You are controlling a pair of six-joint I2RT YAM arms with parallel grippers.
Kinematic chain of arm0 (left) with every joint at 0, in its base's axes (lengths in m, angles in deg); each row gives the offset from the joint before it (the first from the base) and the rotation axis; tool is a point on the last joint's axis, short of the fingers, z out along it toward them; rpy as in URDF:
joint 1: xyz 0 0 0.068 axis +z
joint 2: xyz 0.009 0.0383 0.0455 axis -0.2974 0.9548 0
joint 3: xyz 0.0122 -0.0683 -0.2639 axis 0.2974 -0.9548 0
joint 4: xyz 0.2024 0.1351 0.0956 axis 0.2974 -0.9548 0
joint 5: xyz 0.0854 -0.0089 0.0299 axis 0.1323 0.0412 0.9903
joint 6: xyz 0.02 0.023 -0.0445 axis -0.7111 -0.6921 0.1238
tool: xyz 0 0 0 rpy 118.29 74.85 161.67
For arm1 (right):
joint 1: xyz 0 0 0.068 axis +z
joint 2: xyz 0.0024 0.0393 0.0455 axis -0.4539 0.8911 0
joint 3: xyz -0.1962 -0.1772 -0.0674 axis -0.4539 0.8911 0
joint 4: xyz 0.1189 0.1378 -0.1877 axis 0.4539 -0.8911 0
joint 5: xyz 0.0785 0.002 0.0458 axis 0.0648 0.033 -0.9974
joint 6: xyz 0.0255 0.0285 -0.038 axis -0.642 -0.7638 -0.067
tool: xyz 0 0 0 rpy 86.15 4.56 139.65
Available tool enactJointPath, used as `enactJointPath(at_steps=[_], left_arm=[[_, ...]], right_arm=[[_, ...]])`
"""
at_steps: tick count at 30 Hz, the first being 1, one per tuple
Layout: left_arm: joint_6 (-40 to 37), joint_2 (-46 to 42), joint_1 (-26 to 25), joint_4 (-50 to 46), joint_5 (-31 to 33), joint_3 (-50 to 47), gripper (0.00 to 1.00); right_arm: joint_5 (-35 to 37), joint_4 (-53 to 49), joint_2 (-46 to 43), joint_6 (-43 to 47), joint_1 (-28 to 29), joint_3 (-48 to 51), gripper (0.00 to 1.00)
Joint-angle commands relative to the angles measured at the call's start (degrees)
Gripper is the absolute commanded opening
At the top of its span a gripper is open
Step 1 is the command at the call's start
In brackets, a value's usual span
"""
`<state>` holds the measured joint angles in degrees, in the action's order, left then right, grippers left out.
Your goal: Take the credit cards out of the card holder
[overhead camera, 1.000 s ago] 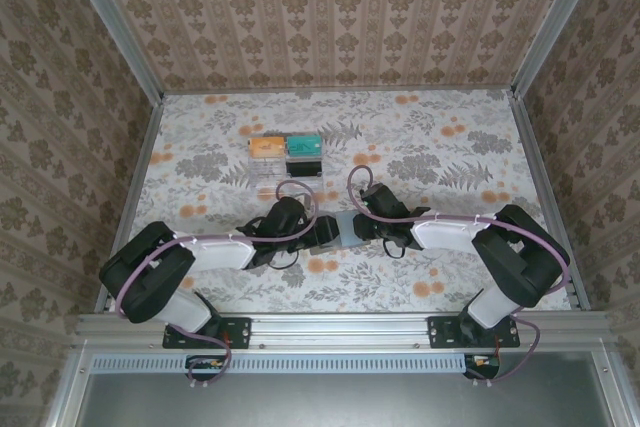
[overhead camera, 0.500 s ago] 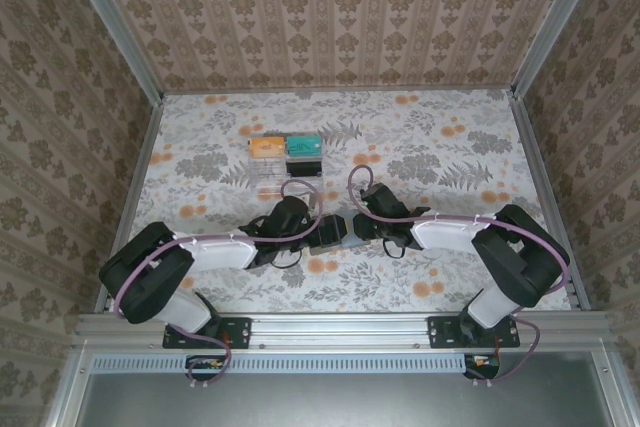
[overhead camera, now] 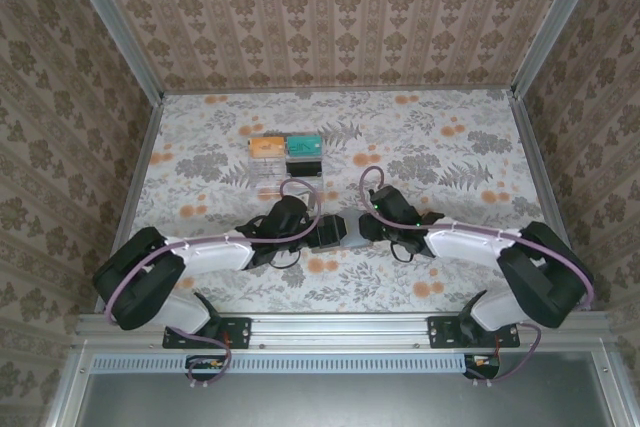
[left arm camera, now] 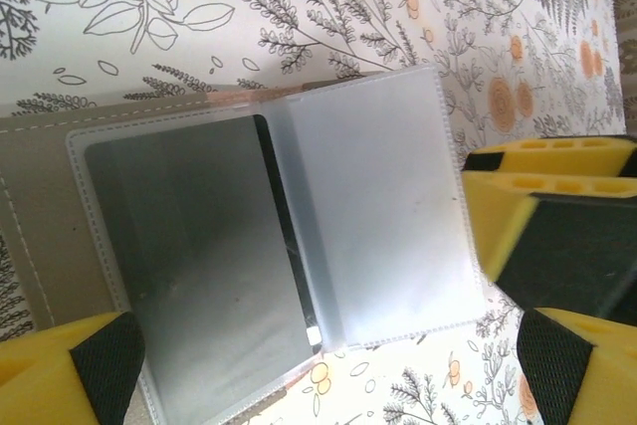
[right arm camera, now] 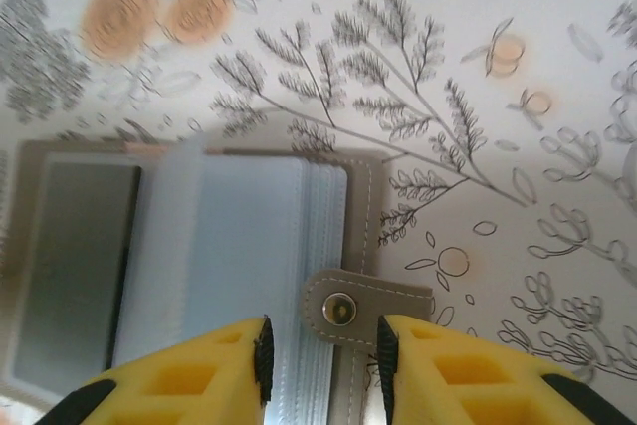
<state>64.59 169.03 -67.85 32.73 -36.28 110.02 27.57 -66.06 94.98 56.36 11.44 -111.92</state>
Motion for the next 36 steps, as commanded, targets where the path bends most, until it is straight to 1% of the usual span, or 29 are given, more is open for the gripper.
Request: enactJointPath(at_steps=[1,3,5,6,9,12,17,18,19,28,36], left_arm=[[-1.8,-1.3,-0.1,-1.0,0.8,0.2,1.00],[-1.5,-1.2,0.1,-0.7,1.0,-0.1,1.00],[-1.5,-1.5,0.2,-0.6,1.5,-0.6,1.00],[-1.6,-1.7,0.2,-0.5,1.7,-0.8,0.97],[-1.2,-2.2,0.6,-0.4,2.1,-1.7,0.84],[-0.8,-2.9,1.2,0.7,2.5,-3.1,0.62],[-0.2,-2.6,2.8,1.1,2.6,-4.5,0.19],[-0.2,-2.4,2.9,0.9,2.6,-4.5,0.08],[-0.3,-2.0,3.2,0.7,2.7,-4.4,0.01],[-0.4,3.2,3.6,2.7,1.3,-3.9,0.00],[0.1,4.7,3.6,2.8,1.0,-4.0,0.00]], right_arm=[[-0.9,-1.4,-3.8,-0.7,-0.3,-0.8,0.37],[-3.4,-1.6,-3.7,-1.2,-0.3,-2.0,0.37],[-7.0,-0.7,-2.6,-1.7,-0.2,-3.1,0.35],[-8.6,-0.1,-1.9,-2.0,-0.2,-3.5,0.33],[-13.2,2.2,1.6,-3.5,0.0,-4.5,0.29],[-15.6,3.7,4.4,-5.3,0.0,-5.6,0.27],[-17.3,5.9,8.0,-6.6,1.0,-6.8,0.25],[-17.4,5.9,8.8,-6.8,1.1,-7.1,0.25],[-17.4,5.9,9.4,-7.0,1.3,-7.4,0.25],[-18.4,6.2,14.1,-8.1,1.6,-9.2,0.22],[-17.8,5.3,16.4,-8.1,1.7,-9.8,0.22]])
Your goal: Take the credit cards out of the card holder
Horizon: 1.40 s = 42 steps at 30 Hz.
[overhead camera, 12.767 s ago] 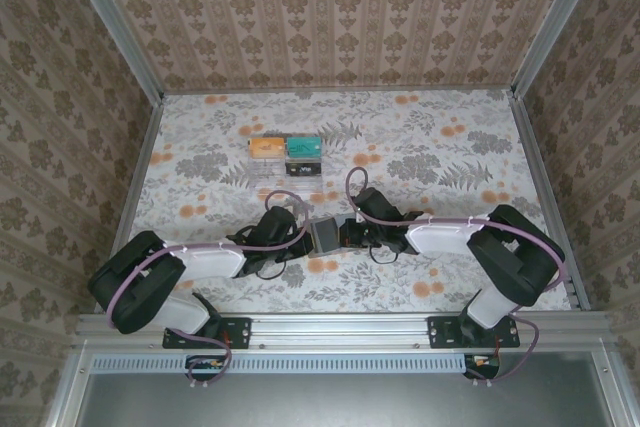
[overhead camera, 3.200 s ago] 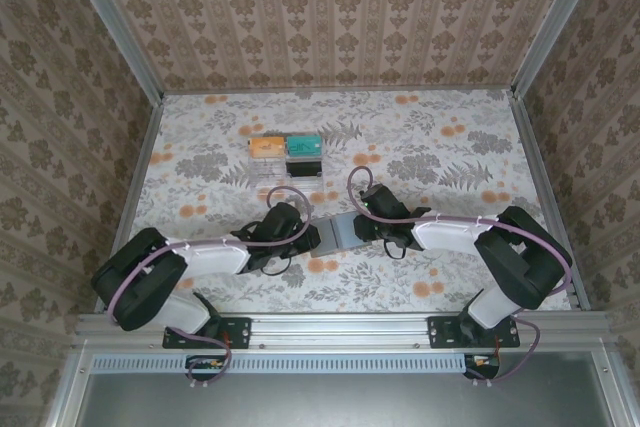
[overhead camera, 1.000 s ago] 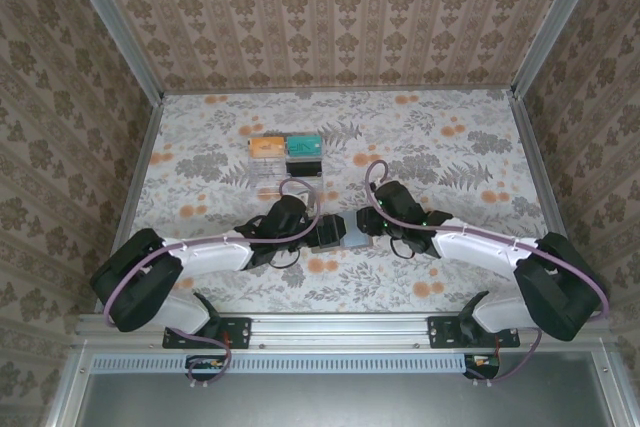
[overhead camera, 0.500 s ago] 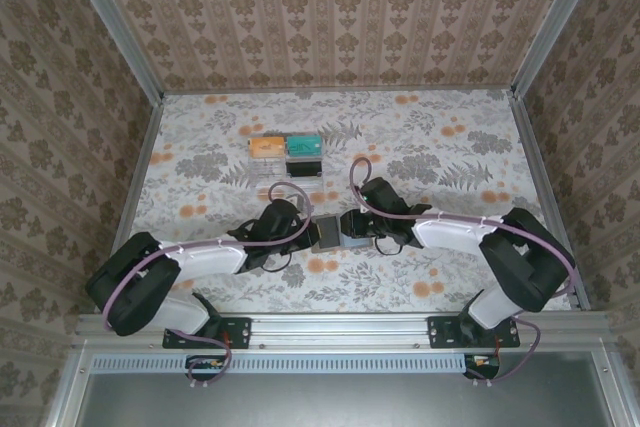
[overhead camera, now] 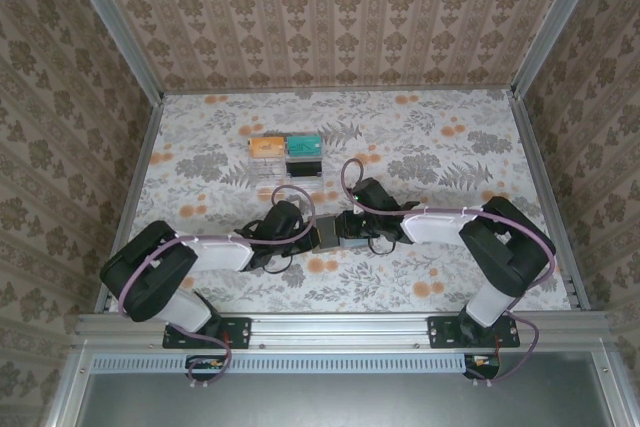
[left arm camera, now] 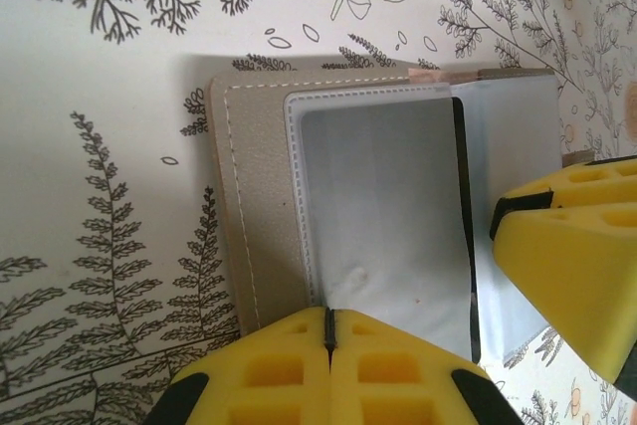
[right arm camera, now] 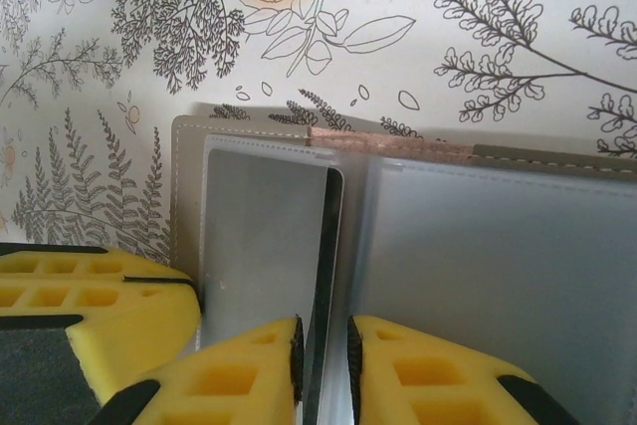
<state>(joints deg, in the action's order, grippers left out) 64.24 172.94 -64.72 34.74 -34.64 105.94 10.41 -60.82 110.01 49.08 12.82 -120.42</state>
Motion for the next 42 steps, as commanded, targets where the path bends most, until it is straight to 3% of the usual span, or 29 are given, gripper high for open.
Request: enactJointPath(at_steps=[1,10,15,31,34,42], left_arm=[[0.5,0.9,0.5,0.7,-0.7,0.1,0.00],[0.8,1.3,0.4,0.7,-1.0,0.2,0.00],[0.8,1.1,0.3,0.7,-1.1,0.2,0.00],[0.8,-0.4,0.6,-0.3,-0.1,-1.1,0.00],[0.7,-0.1,0.6,-0.4,-0.2,-0.8,0.00],[0.4,0.5,0.6,-0.3,-0.7,-0.4,0.00]], right_arm=[[-1.0,0.3,1.8,-1.0,0.3,-1.4,0.22],[-2.3,1.2,2.5,-1.6,0.4,-1.4,0.16],[-2.2,0.7,2.1,-1.4,0.4,-1.5,0.00],[-0.9,-0.9,-2.5,0.1,-2.0,1.4,0.00],[-3.0,1.2,-1.3,-0.4,-2.0,1.3,0.17],[-5.3,4.5,2.5,-1.8,-2.0,0.7,0.21]])
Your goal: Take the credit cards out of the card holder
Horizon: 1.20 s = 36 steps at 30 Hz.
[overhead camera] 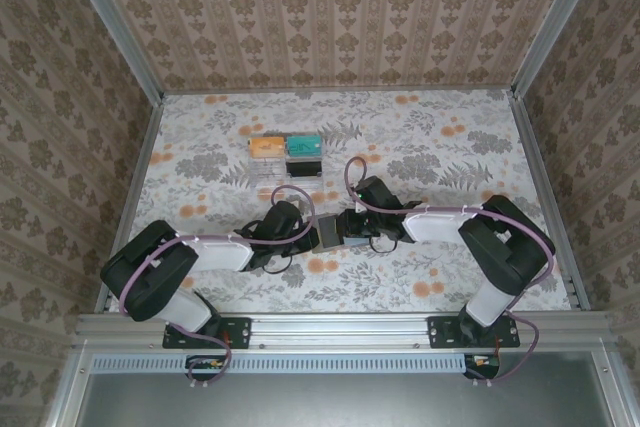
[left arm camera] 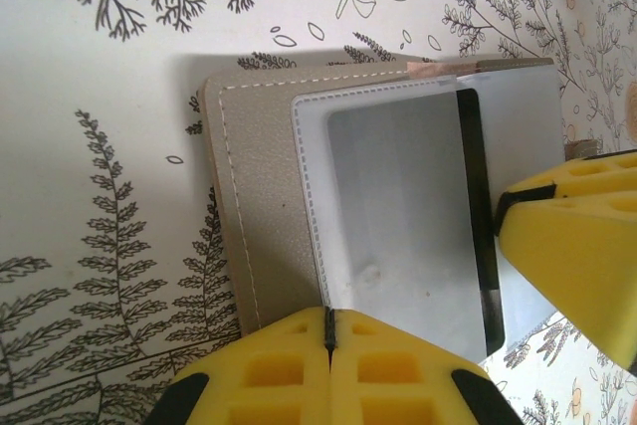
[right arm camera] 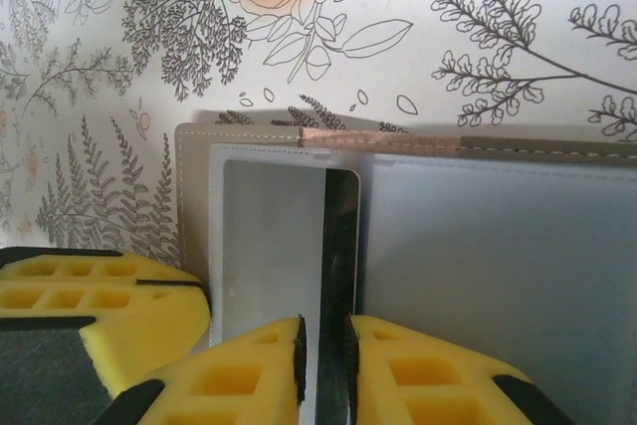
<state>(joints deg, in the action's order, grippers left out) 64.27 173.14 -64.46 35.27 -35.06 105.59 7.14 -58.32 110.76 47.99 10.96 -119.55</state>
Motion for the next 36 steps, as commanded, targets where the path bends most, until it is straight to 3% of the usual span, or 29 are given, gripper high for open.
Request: enactJointPath(at_steps=[1,5,9,20,24,30,36], left_arm=[[0.5,0.3,0.3,-0.9,-0.3,-0.1,0.00],[0.5,0.2,0.3,-1.0,-0.4,0.0,0.00],[0.5,-0.1,0.3,-1.5,-0.1,0.0,0.00],[0.5,-1.2,0.6,-2.6,0.7,-0.7,0.00],[0.3,-1.2,0.6,-2.6,0.6,-0.5,0.00],[0.3,-0.7,0.5,-2.8,0.4,-0.2,0.00],[0.2,-0.7,0.5,-3.0,0.2,-0.1,0.00]], right_arm=[[-2.0,2.1,2.1,-0.9,-0.2,-0.2,0.21],[-1.9,2.1,2.5,-0.9,-0.2,-0.2,0.19],[-0.8,1.1,1.8,-0.8,-0.6,0.2,0.00],[1.1,-2.3,-3.2,1.1,-3.1,2.6,0.00],[-2.6,0.8,-2.5,1.2,-3.2,2.9,0.00],[-4.2,3.7,-1.8,0.8,-1.9,2.1,0.20],[-4.3,3.2,-0.4,1.1,-1.0,0.8,0.22]])
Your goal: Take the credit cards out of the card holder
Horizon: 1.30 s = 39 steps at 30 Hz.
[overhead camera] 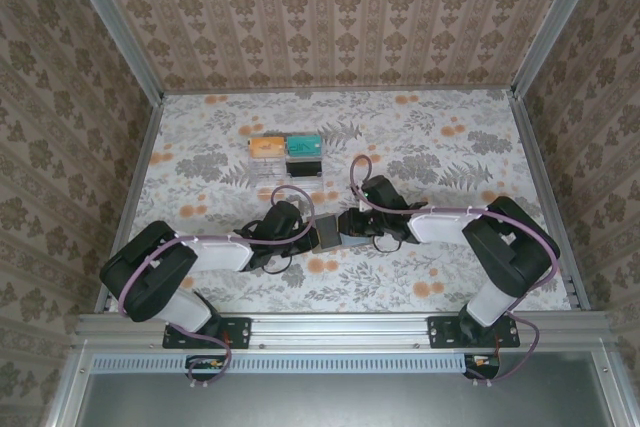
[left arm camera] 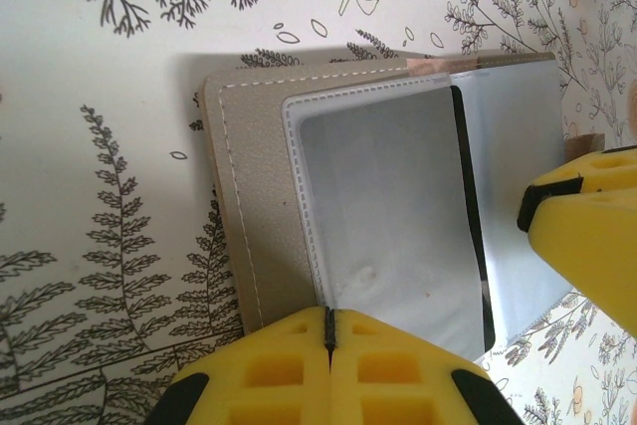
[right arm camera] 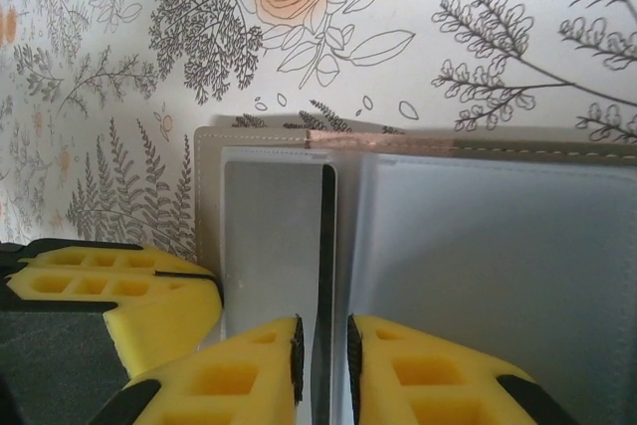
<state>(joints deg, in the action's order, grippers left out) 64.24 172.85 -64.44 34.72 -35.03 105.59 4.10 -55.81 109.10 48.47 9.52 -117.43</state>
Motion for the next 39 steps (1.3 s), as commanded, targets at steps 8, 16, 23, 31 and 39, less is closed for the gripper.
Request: enactJointPath(at_steps=[8,16,23,31,39], left_arm=[[0.1,-0.4,0.5,-2.8,0.1,0.3,0.00],[0.1,0.0,0.5,-2.2,-0.2,0.3,0.00],[0.1,-0.6,0.5,-2.6,0.2,0.0,0.00],[0.0,-1.7,0.8,-3.4,0.7,-0.9,0.00],[-0.1,-2.2,0.9,-3.1,0.5,-1.2,0.00]], right_arm=[[-1.4,1.1,4.8,0.0,0.5,-1.7,0.22],[-4.1,3.9,5.9,-1.3,0.9,-1.7,0.16],[-1.8,2.2,3.9,-0.9,0.5,-0.8,0.00],[-1.4,0.4,0.1,0.3,-3.1,1.7,0.00],[-1.8,-0.4,-1.9,1.6,-5.3,3.6,0.00]])
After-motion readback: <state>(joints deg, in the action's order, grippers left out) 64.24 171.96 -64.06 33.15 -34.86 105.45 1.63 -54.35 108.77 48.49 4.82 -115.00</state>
